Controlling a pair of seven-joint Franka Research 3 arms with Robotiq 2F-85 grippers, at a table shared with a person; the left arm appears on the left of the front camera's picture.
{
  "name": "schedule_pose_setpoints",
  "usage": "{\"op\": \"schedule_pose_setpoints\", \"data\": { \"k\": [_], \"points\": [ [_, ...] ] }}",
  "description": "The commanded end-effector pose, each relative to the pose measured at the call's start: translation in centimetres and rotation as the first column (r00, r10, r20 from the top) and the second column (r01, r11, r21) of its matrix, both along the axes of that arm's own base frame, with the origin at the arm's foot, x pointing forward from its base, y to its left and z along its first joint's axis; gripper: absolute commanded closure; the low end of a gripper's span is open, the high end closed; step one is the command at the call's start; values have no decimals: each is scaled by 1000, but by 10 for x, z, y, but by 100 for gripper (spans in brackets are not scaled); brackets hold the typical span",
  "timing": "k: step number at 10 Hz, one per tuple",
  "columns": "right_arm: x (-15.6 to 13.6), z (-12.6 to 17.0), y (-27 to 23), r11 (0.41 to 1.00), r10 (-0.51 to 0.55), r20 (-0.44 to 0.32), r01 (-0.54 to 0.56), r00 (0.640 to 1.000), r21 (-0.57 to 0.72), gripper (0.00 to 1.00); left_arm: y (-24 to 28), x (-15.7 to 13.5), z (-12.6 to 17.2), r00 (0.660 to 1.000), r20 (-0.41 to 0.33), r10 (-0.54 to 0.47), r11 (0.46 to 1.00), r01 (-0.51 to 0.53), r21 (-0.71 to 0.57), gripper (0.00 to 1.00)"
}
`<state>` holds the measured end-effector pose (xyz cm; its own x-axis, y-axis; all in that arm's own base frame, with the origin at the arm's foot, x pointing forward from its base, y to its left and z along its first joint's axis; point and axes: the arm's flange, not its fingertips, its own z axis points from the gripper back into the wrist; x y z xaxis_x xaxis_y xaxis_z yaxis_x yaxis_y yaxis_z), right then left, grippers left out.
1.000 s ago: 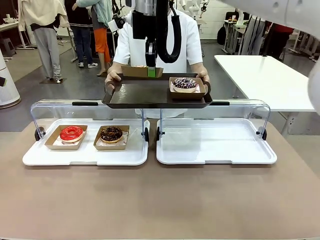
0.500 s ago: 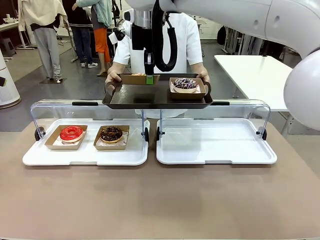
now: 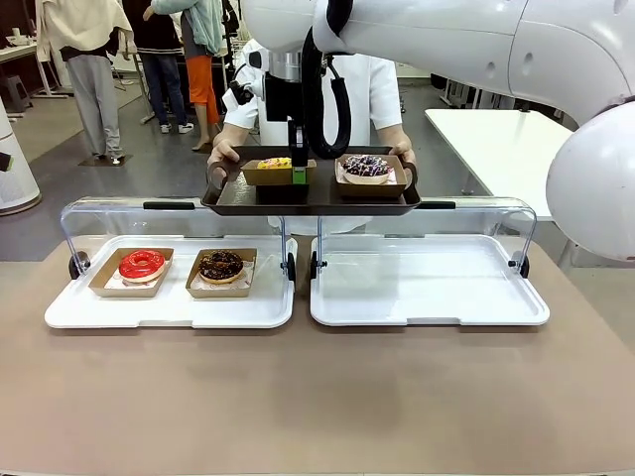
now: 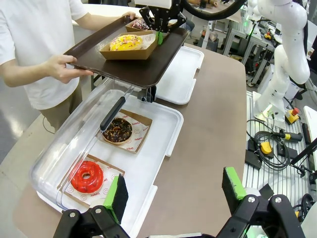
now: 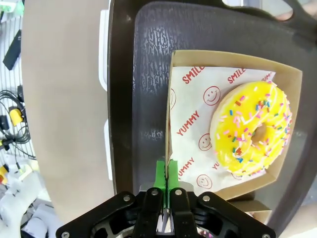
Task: Provide the desired donut to the person.
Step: Place the picked Paper togo box onto the Handle tray extended by the person.
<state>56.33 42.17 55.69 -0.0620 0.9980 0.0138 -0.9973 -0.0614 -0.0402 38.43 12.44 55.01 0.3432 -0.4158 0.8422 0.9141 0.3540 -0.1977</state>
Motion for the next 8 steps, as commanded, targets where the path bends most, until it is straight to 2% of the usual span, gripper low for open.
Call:
{"op": "schedule_pose_setpoints", "data": {
  "k": [1,2,3,4,5,6,7,8],
  "points": [
    [1,-8,-4,1000,6,15,-6,1000,0,98,0,0,1,1000,8,-1,1000,1,-14,0],
    [1,-12,-4,1000,12,14,-12,1000,-5,98,0,0,1,1000,8,-1,1000,1,-14,0],
    [0,-12,-5,1000,10,15,-10,1000,4,65,0,0,1,1000,8,-1,1000,1,-14,0],
    [0,-11,-5,1000,10,19,-10,1000,12,39,0,0,1,1000,8,-1,1000,1,-14,0],
    [0,-10,-5,1000,6,21,-7,1000,20,6,0,0,1,1000,8,-1,1000,1,-14,0],
    [-1,-9,-5,1000,7,22,-8,1000,24,35,0,0,1,1000,8,-1,1000,1,-14,0],
    [-1,-8,-6,1000,9,25,-10,1000,25,0,0,0,1,1000,8,-1,1000,1,-14,0],
    [0,-8,-6,1000,5,25,-6,1000,28,0,0,0,1,1000,8,-1,1000,1,-14,0]
  ]
}}
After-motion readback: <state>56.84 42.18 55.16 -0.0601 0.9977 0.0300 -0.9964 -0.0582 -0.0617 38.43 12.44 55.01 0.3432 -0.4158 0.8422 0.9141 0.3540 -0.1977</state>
